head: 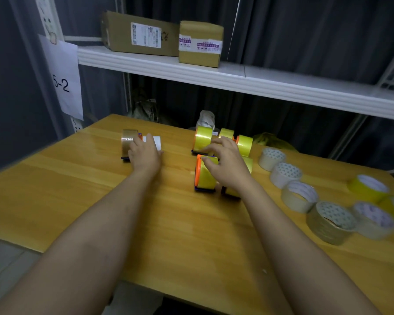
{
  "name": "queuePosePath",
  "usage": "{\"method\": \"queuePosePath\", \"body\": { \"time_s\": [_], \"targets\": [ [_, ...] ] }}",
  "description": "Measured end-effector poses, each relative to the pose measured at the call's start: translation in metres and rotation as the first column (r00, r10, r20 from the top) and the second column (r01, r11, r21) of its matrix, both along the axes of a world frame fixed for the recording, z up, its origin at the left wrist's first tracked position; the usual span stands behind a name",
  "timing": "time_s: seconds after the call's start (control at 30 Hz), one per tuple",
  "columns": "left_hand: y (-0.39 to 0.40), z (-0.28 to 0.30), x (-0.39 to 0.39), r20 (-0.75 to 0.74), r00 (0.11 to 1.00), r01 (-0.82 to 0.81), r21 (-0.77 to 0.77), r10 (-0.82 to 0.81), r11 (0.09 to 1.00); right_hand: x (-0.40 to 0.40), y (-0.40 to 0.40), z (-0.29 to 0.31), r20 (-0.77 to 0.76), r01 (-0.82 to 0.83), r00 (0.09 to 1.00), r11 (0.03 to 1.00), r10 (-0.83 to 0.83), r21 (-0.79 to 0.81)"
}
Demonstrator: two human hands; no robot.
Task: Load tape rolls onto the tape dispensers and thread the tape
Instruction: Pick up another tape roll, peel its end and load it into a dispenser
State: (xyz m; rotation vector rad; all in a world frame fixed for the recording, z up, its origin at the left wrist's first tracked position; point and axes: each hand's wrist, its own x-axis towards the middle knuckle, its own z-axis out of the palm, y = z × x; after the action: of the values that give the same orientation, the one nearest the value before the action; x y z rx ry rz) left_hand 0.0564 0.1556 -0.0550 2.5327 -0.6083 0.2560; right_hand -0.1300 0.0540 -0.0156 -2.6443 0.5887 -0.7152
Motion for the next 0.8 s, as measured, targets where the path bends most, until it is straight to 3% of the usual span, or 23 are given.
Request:
{"method": "queuePosePath", "body": {
  "time_s": [0.53,0.7,0.8],
  "targets": [
    [-0.005,0.002,-0.018,-0.150,0.988,0.008,-0.224,-0.043,0.974,-0.015,-0.004,0.003,-0.023,0.034,0.999,0.998,-0.033,0.058],
    [0.004,0.010,-0.025,-0.300,0.948,-0.015,-0.379,-0.108,0.925,-0.021,-0.002,0.005,0.000,0.031,1.000,0.997,-0.031,0.068],
    [0.008,0.017,-0.031,-0.279,0.946,0.003,-0.506,-0.167,0.863,-0.027,0.001,0.008,0.026,0.024,0.999,0.998,-0.026,0.063]
  ]
}}
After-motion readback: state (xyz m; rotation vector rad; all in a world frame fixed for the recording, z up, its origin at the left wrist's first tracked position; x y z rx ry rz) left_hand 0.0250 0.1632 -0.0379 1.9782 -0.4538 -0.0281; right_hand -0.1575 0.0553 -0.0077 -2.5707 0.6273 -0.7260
